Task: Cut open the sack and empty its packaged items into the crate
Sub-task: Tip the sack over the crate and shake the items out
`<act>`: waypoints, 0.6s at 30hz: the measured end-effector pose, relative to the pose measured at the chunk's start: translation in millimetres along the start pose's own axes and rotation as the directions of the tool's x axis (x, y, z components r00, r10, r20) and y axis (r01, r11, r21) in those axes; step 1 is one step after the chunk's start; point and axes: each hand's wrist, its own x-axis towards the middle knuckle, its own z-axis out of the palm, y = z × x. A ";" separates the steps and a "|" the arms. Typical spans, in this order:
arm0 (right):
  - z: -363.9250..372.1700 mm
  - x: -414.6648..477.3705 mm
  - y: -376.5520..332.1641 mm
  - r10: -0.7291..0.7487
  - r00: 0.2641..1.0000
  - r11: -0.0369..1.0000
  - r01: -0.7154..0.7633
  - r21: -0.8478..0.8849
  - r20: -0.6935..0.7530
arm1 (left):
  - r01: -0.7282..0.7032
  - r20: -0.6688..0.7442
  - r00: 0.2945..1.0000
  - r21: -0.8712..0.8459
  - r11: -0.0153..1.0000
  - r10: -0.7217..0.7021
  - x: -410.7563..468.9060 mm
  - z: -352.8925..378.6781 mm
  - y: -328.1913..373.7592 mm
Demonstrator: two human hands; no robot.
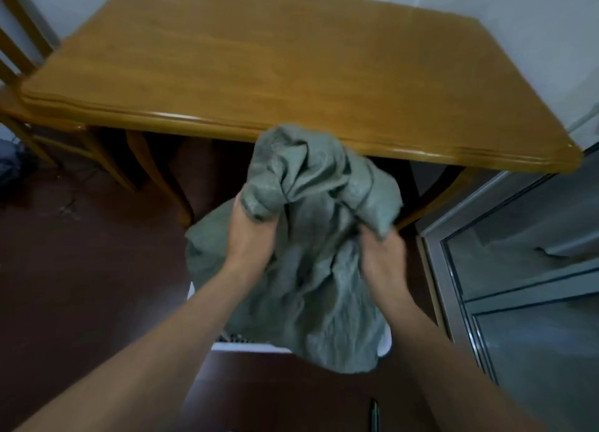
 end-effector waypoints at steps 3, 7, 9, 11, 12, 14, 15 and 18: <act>-0.5 -2.2 -7.8 -0.038 0.999 0.999 0.036 -0.037 -0.033 | -0.048 0.000 0.999 -0.002 0.999 0.048 -1.1 -0.3 14.2; -0.9 -1.9 -4.6 0.003 1.000 0.998 -0.001 -0.070 0.029 | -0.004 0.051 0.999 0.022 1.000 0.003 -3.9 -3.0 6.6; -1.0 -0.4 -6.3 -0.006 0.998 0.999 0.009 -0.037 0.064 | 0.006 0.026 1.000 -0.085 0.996 -0.003 -3.4 -2.5 19.8; 4.7 -6.8 0.1 0.015 0.979 0.998 -0.003 -0.058 0.204 | 0.008 0.007 1.000 -0.207 0.978 -0.006 -8.0 -1.5 26.0; 9.6 -12.4 3.6 0.036 0.965 0.994 -0.008 -0.107 0.261 | 0.038 0.016 0.999 -0.247 0.968 -0.035 -12.3 1.1 29.0; 24.4 -17.8 16.5 0.062 0.948 0.976 0.007 -0.216 0.311 | 0.182 0.081 0.983 -0.350 0.919 -0.164 -23.7 9.9 29.4; 32.9 -17.2 20.9 0.087 0.944 0.960 0.006 -0.279 0.318 | 0.257 0.118 0.966 -0.378 0.890 -0.230 -29.5 14.6 26.5; 44.1 -17.4 25.3 0.054 0.964 0.954 0.027 -0.297 0.261 | 0.434 0.275 0.898 -0.433 0.790 -0.343 -42.5 22.5 21.9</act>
